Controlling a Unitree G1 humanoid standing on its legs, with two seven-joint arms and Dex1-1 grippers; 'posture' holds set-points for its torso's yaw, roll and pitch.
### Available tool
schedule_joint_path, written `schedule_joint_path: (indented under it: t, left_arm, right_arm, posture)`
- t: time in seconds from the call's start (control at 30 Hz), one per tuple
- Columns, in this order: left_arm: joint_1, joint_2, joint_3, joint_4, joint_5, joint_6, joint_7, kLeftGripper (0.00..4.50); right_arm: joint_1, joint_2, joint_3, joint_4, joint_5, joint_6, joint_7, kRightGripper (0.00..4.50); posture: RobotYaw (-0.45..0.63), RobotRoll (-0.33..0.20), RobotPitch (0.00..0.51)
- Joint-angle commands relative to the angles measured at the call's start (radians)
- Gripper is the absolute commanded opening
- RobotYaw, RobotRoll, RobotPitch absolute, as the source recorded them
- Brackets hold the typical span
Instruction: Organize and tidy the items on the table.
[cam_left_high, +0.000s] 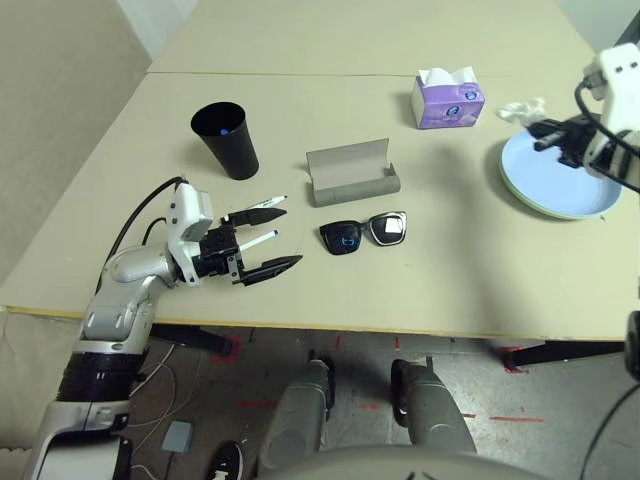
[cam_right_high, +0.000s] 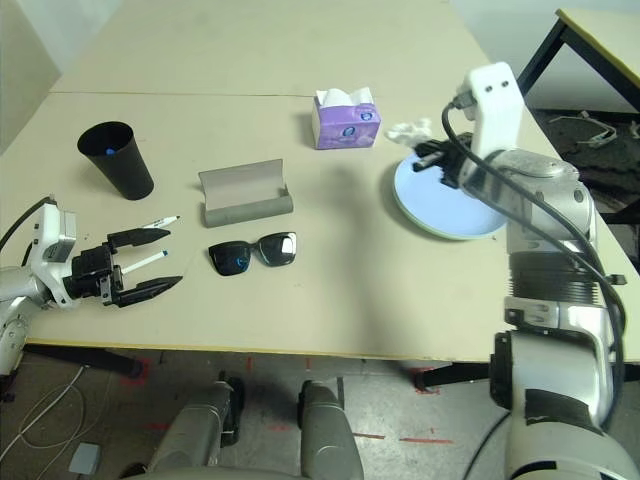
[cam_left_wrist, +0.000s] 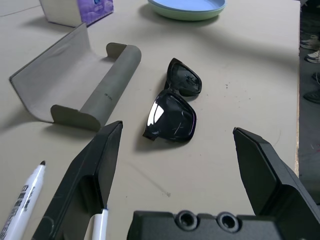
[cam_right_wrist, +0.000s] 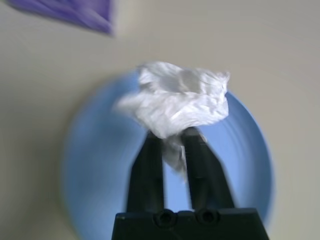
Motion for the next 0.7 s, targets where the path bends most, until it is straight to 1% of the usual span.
schedule_joint_path:
  t: [0.03, 0.13, 0.23, 0.27, 0.33, 0.4, 0.47, 0.53, 0.6, 0.67, 0.7]
  left_arm:
    - [0.014, 0.000, -0.003, 0.003, 0.009, -0.008, -0.005, 4.50]
    - [0.015, 0.002, -0.002, 0.006, 0.010, -0.008, -0.005, 4.50]
    - [0.008, 0.005, 0.000, 0.009, 0.007, -0.002, -0.007, 4.50]
    - [0.005, 0.006, 0.000, 0.010, 0.006, -0.001, -0.008, 4.50]
    - [0.001, 0.006, 0.000, 0.012, 0.003, 0.002, -0.012, 4.50]
    - [0.000, 0.006, 0.001, 0.011, -0.006, 0.010, -0.018, 4.50]
    - [0.000, 0.007, 0.004, 0.005, -0.017, 0.022, -0.022, 4.50]
    - [-0.001, 0.007, 0.005, 0.003, -0.021, 0.026, -0.023, 4.50]
    - [0.018, 0.037, 0.012, -0.013, -0.031, 0.049, -0.042, 4.50]
    - [0.042, 0.068, 0.021, -0.027, -0.037, 0.064, -0.061, 4.50]
    - [0.052, 0.078, 0.024, -0.031, -0.039, 0.067, -0.065, 4.50]
  right_arm:
    - [0.005, -0.018, 0.026, -0.010, -0.028, -0.013, 0.014, 2.13]
    - [0.003, -0.031, 0.049, -0.037, -0.032, 0.003, 0.057, 3.13]
    - [0.000, -0.076, 0.115, -0.131, 0.001, 0.088, 0.217, 4.25]
    - [-0.001, -0.093, 0.140, -0.164, 0.007, 0.107, 0.268, 4.47]
    - [-0.007, -0.124, 0.194, -0.250, 0.022, 0.125, 0.374, 4.47]
    - [-0.028, -0.122, 0.247, -0.358, 0.043, 0.143, 0.458, 4.47]
    - [-0.049, -0.104, 0.279, -0.435, 0.061, 0.167, 0.504, 4.47]
    - [-0.054, -0.100, 0.286, -0.458, 0.064, 0.182, 0.516, 4.47]
    - [-0.092, -0.047, 0.379, -0.558, 0.075, 0.199, 0.569, 4.47]
    - [-0.117, 0.000, 0.484, -0.640, 0.062, 0.182, 0.618, 4.47]
    - [-0.125, 0.023, 0.521, -0.660, 0.054, 0.177, 0.628, 4.47]
  posture:
    - [-0.11, 0.000, 0.200]
    - [-0.11, 0.000, 0.200]
    - [-0.12, 0.000, 0.203]
    - [-0.12, 0.000, 0.203]
    - [-0.12, 0.000, 0.203]
    - [-0.13, 0.000, 0.204]
    - [-0.13, 0.000, 0.204]
    - [-0.13, 0.000, 0.204]
    - [-0.13, 0.000, 0.200]
    - [-0.13, 0.000, 0.199]
    - [-0.13, 0.000, 0.200]
